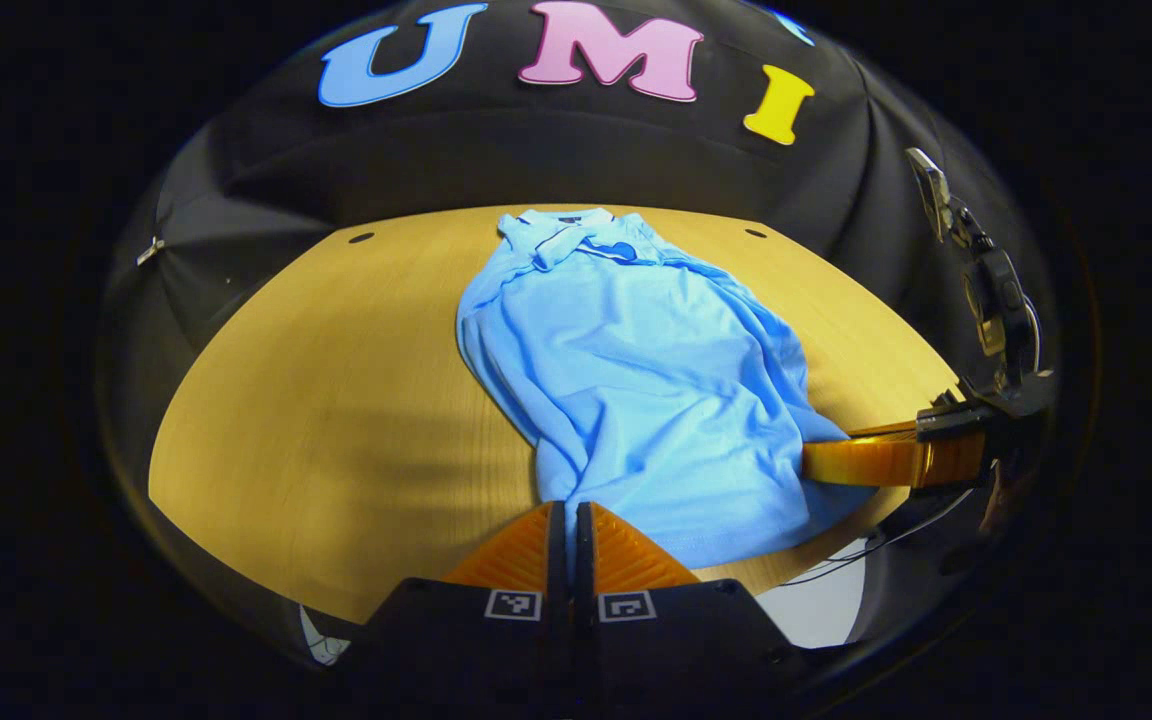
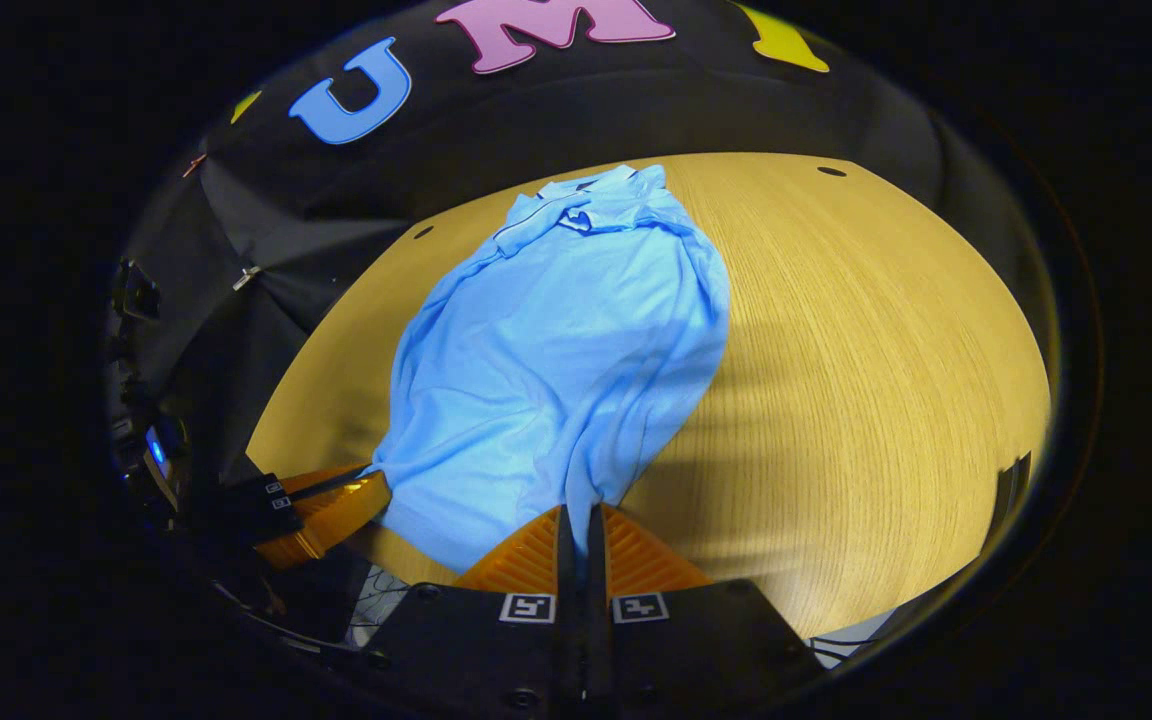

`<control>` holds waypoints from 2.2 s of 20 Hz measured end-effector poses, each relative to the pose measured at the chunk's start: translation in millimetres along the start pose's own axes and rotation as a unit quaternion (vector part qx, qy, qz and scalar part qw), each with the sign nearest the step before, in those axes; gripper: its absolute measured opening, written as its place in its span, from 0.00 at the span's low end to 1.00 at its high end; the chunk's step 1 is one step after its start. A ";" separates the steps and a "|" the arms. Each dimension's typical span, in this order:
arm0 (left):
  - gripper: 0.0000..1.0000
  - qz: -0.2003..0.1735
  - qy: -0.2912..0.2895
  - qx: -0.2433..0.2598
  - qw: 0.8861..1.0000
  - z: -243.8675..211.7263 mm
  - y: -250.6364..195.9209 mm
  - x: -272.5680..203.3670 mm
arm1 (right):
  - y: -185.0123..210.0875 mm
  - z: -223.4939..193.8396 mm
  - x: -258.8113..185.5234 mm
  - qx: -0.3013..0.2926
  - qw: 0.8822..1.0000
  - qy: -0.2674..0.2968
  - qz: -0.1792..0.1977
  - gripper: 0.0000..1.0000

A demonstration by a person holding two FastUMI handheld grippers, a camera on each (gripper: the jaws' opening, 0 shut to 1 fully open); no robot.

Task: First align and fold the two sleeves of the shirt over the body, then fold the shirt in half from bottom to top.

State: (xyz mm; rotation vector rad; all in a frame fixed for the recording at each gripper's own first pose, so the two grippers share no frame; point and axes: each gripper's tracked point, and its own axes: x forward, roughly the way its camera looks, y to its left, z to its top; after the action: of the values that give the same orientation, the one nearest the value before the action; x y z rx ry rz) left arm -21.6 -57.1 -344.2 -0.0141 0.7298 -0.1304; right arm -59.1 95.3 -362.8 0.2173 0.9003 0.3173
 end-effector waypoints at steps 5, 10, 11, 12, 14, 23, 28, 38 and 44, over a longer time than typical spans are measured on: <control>0.06 0.013 0.001 -0.032 0.999 12.7 8.6 -4.8 | -10.2 7.9 1.2 -0.026 1.000 0.007 -0.013 0.06; 0.06 0.017 -0.020 -0.039 0.999 46.5 6.2 -17.4 | -5.5 40.9 -8.0 -0.040 0.999 -0.011 -0.003 0.06; 0.06 0.018 -0.024 -0.039 0.999 56.5 4.6 -20.7 | -4.5 50.2 -9.5 -0.042 0.999 -0.015 0.000 0.06; 0.06 0.017 -0.028 -0.039 0.999 64.6 3.9 -22.6 | -3.1 59.9 -11.6 -0.040 0.999 -0.020 0.004 0.06; 0.06 0.020 -0.037 -0.035 0.998 85.8 2.2 -26.4 | -3.3 82.9 -15.0 -0.039 0.999 -0.035 0.009 0.06; 0.06 0.025 -0.112 0.005 0.993 222.2 1.3 -11.1 | -4.4 203.9 -11.9 -0.049 0.993 -0.111 0.015 0.06; 0.06 0.030 -0.145 0.004 0.989 293.4 14.2 8.8 | 3.9 280.6 6.5 -0.043 0.987 -0.153 0.029 0.06; 0.06 0.052 -0.187 -0.014 0.981 397.6 66.4 122.2 | 0.1 414.8 94.1 -0.065 0.973 -0.216 0.050 0.06; 0.06 0.043 -0.190 -0.023 0.980 427.2 82.7 204.2 | -24.7 451.0 167.6 -0.085 0.972 -0.218 0.011 0.06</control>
State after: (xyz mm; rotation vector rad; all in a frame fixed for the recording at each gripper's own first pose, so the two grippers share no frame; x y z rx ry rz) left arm 422.8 -14.2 -166.1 -0.0511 0.3500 -0.0253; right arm 401.1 108.8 -220.6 0.1311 0.4337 0.3488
